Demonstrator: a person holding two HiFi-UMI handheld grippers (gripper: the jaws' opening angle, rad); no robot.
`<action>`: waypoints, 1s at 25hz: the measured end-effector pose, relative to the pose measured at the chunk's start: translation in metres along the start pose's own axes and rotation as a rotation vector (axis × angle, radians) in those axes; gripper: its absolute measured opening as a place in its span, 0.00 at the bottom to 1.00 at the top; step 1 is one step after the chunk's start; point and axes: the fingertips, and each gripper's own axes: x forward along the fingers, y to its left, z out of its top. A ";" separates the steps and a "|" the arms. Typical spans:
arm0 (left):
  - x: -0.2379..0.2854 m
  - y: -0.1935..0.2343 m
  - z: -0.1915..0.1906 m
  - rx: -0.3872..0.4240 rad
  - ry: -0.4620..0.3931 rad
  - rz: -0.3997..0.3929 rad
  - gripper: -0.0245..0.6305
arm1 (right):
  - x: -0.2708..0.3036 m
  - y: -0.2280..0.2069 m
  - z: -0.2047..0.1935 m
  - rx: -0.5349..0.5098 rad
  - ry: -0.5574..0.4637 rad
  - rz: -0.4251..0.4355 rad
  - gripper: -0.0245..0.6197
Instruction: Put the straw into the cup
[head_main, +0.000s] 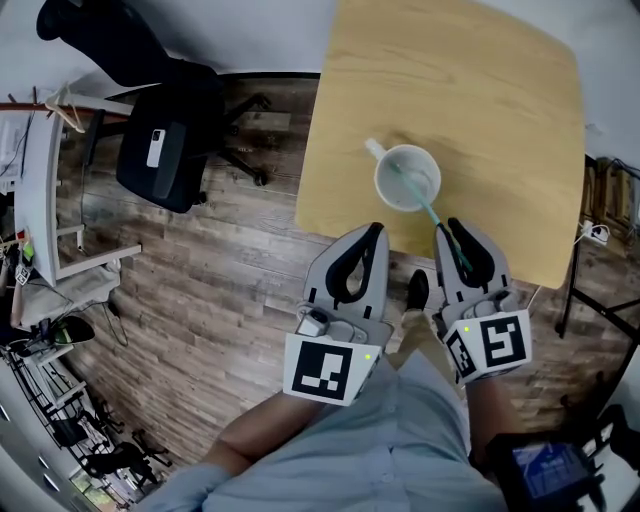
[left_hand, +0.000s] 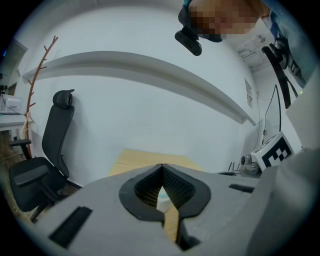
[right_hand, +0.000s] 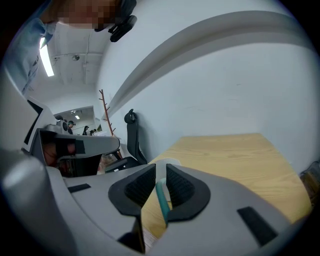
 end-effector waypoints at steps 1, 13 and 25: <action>0.001 -0.001 0.000 0.001 0.000 -0.001 0.03 | 0.000 -0.001 -0.001 0.001 0.001 0.001 0.14; -0.010 -0.034 0.020 0.035 -0.049 0.006 0.03 | -0.033 -0.005 0.018 -0.008 -0.055 0.024 0.14; -0.047 -0.094 0.087 0.123 -0.234 0.020 0.03 | -0.098 0.023 0.094 -0.053 -0.242 0.119 0.08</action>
